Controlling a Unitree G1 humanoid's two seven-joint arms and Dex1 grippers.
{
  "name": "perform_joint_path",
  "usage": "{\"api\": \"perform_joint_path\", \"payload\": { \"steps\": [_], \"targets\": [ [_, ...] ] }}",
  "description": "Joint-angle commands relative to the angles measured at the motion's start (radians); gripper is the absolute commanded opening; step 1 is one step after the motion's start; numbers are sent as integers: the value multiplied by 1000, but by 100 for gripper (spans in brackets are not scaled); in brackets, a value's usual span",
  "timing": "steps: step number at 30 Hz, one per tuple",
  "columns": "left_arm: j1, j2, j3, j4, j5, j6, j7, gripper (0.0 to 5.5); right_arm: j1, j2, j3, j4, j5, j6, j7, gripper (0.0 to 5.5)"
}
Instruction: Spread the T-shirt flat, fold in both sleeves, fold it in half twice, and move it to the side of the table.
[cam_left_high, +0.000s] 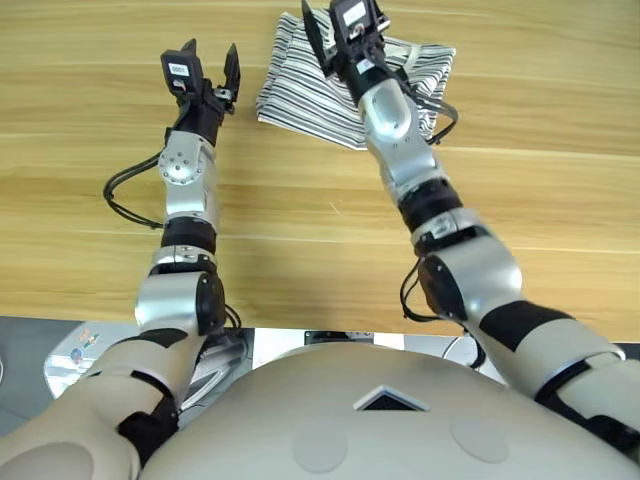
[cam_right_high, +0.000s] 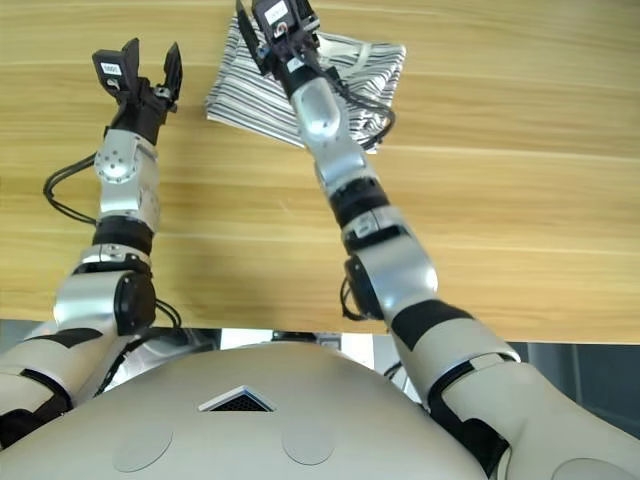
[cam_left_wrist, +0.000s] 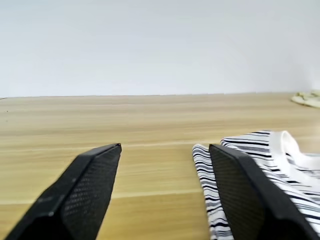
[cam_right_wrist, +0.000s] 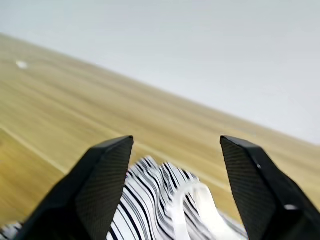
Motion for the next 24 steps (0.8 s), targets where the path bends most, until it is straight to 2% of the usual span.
{"api": "perform_joint_path", "payload": {
  "steps": [1,4,9,11,15,18,21,24],
  "targets": [
    [124,-24,1,-253,-45,104,28,326,-48,-13,-111,165,92,110,-13,322],
    [181,-36,-4,-423,-61,182,48,326,-30,-12,-196,200,173,199,17,322],
    [208,-50,-7,-526,-65,280,84,326,51,-10,-210,137,195,373,23,322],
    [207,-59,-3,-547,-72,310,96,326,43,-45,-231,148,205,488,-20,322],
    [222,-74,-23,-595,-70,353,104,326,132,-106,-232,108,190,579,-49,322],
    [247,-89,-56,-639,-61,382,100,326,395,-146,-137,-247,140,709,28,322],
    [246,-101,-85,-610,-35,385,107,326,810,-344,1,-857,77,863,180,322],
    [231,-114,-109,-568,-19,380,112,326,1031,-545,109,-1206,-34,781,298,322]
  ]
}}
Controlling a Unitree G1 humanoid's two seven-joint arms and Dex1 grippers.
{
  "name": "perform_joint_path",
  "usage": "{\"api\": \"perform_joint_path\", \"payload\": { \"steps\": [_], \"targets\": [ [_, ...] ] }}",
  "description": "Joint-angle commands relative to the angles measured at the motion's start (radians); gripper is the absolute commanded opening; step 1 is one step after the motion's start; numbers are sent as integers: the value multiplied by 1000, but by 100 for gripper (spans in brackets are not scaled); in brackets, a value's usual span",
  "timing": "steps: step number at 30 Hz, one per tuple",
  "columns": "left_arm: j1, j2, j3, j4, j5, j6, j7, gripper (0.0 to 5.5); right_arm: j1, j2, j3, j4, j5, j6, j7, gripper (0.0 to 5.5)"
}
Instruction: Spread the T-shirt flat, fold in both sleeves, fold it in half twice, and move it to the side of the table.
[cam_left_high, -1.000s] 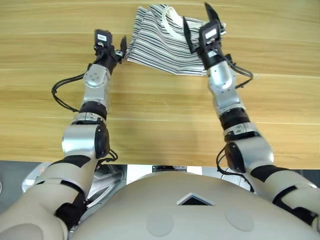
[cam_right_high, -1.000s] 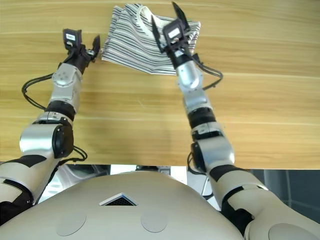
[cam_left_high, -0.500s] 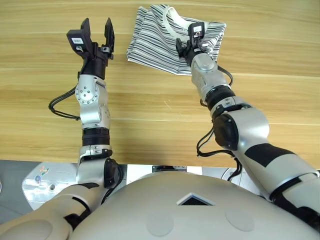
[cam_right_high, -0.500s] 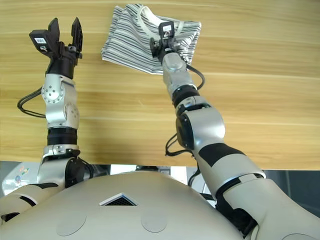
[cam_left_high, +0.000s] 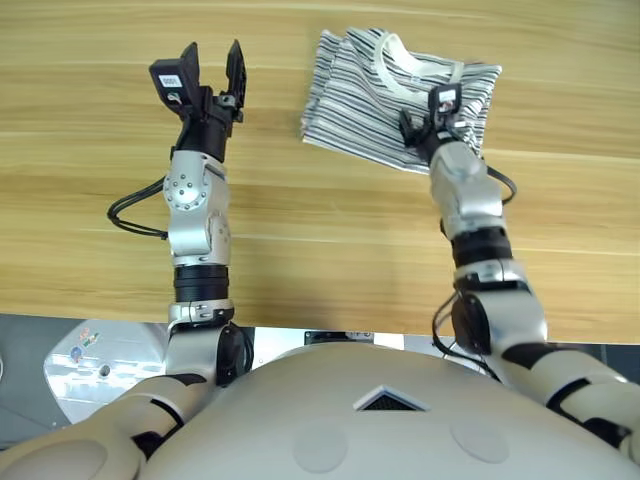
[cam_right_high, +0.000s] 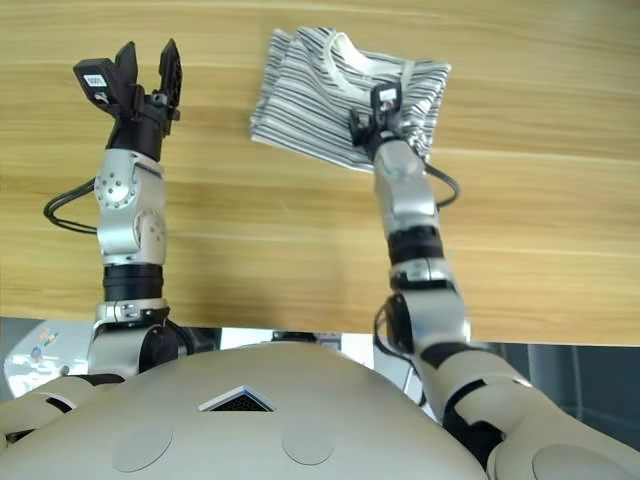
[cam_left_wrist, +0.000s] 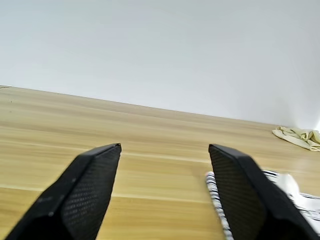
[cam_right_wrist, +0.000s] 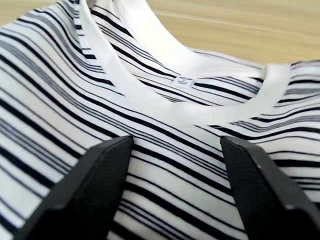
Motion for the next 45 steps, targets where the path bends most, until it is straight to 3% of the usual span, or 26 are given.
{"api": "perform_joint_path", "payload": {
  "steps": [1,4,8,13,17,21,25,33,39,45],
  "targets": [
    [-5,-29,-55,48,50,29,16,326,504,-339,214,-520,-205,91,205,322],
    [-14,-37,-70,85,61,27,13,326,608,-460,281,-653,-256,-24,291,322],
    [-15,-48,-83,126,74,15,11,326,671,-575,265,-668,-292,-145,344,322],
    [-11,-21,-123,148,112,-28,-32,326,635,-522,193,-642,-185,-353,307,322],
    [30,84,-179,66,87,-178,-249,326,577,-373,30,-652,112,-535,285,322],
    [140,203,-320,-49,-32,-370,-632,326,606,-327,-43,-679,455,-613,460,322],
    [110,275,-424,2,-24,-342,-836,326,588,-299,-141,-611,705,-590,593,322],
    [-95,240,-578,351,385,-277,-662,326,460,-233,-201,-490,715,-540,580,322],
    [-296,77,-503,661,376,-227,-436,326,430,-187,-163,-367,552,-567,568,322],
    [-206,121,-400,674,322,-203,-389,326,451,-180,-90,-213,294,-654,535,322]
  ]
}}
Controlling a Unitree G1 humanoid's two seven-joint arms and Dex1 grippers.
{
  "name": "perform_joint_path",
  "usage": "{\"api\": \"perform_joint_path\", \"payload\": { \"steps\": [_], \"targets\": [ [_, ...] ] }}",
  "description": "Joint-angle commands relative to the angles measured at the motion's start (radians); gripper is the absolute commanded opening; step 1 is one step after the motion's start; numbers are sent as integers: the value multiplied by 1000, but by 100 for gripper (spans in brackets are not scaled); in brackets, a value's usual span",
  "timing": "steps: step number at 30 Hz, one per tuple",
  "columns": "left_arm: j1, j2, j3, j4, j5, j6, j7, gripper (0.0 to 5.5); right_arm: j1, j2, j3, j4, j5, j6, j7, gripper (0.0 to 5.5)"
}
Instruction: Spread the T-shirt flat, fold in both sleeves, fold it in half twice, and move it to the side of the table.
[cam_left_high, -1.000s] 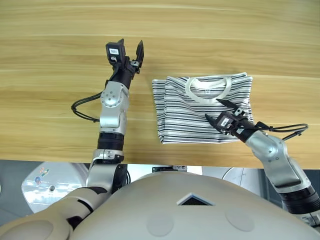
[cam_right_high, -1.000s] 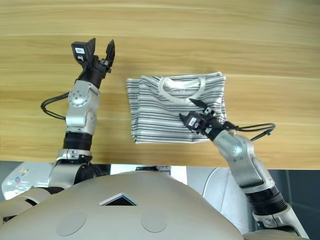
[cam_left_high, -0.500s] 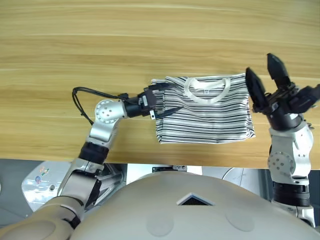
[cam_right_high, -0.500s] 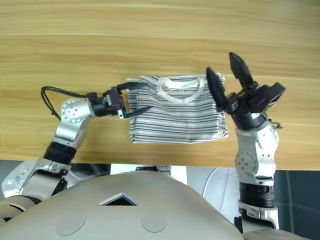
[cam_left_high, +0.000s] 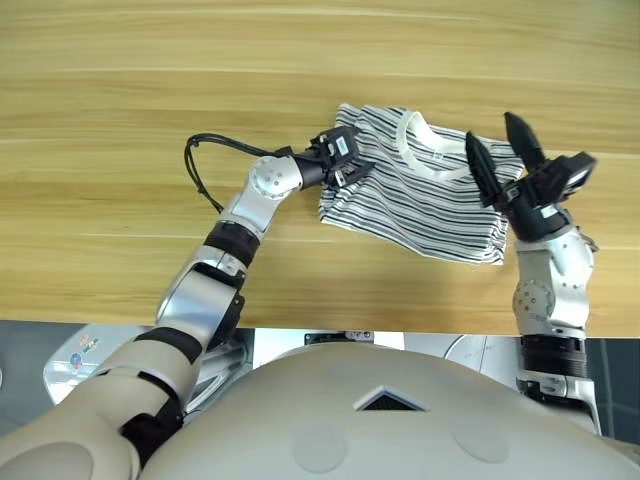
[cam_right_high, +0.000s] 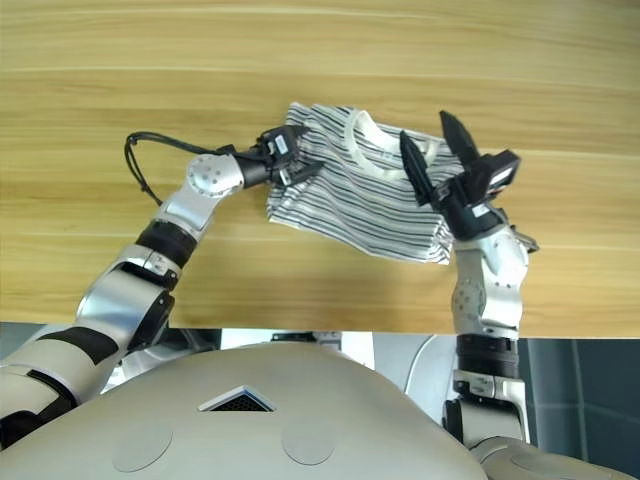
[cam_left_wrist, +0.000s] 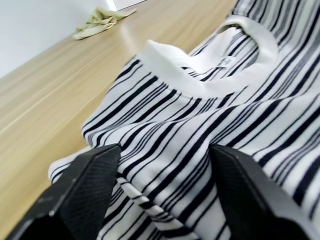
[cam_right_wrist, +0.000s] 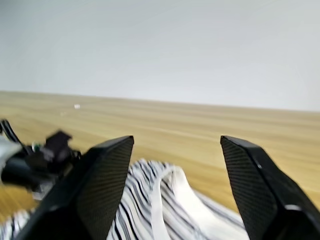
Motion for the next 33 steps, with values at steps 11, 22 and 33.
{"api": "perform_joint_path", "payload": {
  "steps": [11,22,33],
  "targets": [
    [694,61,144,-538,-159,300,144,326,102,11,97,-54,-215,-55,-56,322],
    [1143,159,138,-1237,-493,321,-41,326,353,-241,-93,-119,-263,-283,76,322],
    [737,103,215,-1055,-445,294,51,326,283,-272,0,330,-558,-411,-74,322]
  ]
}}
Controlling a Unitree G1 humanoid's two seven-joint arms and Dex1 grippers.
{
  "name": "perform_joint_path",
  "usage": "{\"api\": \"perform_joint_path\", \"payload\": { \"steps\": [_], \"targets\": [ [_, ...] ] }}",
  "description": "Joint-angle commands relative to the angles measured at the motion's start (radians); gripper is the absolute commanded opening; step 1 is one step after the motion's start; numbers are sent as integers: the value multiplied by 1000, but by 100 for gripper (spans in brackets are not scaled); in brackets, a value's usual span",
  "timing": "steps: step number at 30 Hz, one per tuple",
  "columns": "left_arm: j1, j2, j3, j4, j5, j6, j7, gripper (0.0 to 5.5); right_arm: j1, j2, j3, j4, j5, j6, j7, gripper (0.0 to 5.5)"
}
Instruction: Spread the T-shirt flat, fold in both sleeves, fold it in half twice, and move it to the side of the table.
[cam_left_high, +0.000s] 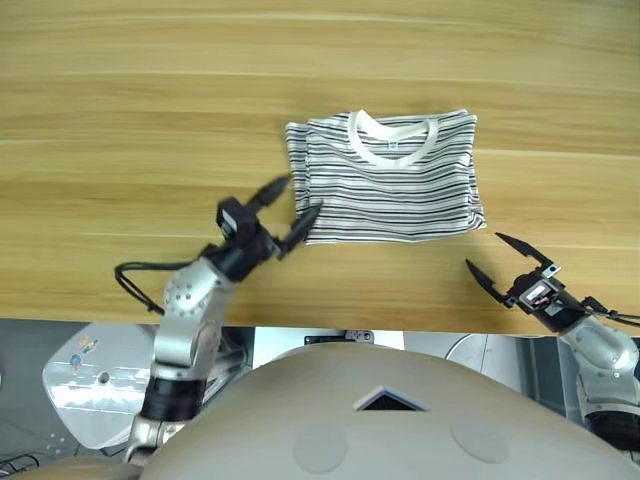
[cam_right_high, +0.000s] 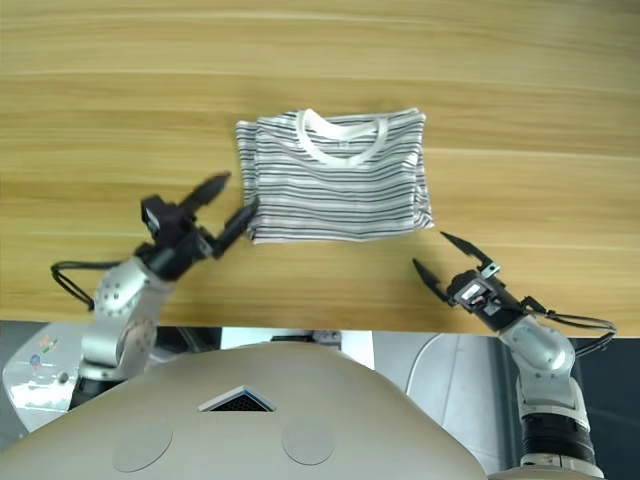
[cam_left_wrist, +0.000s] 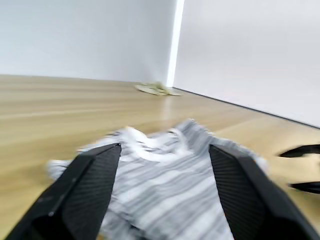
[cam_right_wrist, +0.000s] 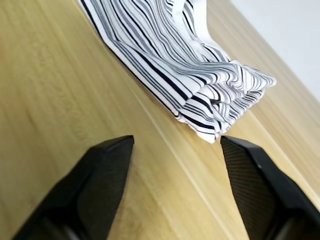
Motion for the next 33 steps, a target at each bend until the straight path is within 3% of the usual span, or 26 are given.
{"api": "perform_joint_path", "payload": {
  "steps": [1,9,14,19,21,26,33],
  "targets": [
    [-51,-30,-4,24,23,10,39,326,-113,12,69,138,-111,119,-45,322],
    [-74,-47,5,83,48,5,73,326,-646,114,144,421,-128,340,-209,322],
    [-208,-23,-19,330,203,-56,96,326,-1072,321,147,757,-126,458,-451,322],
    [-393,-45,-96,615,348,-172,95,326,-1296,506,82,968,-56,509,-603,322],
    [-508,-64,-120,758,400,-223,103,326,-1309,528,42,1008,-22,519,-655,322],
    [-763,-109,-152,1032,498,-352,154,326,-1166,425,-55,1029,46,501,-706,322],
    [-812,-127,-68,926,443,-350,201,326,-978,368,6,872,-8,375,-680,322]
  ]
}}
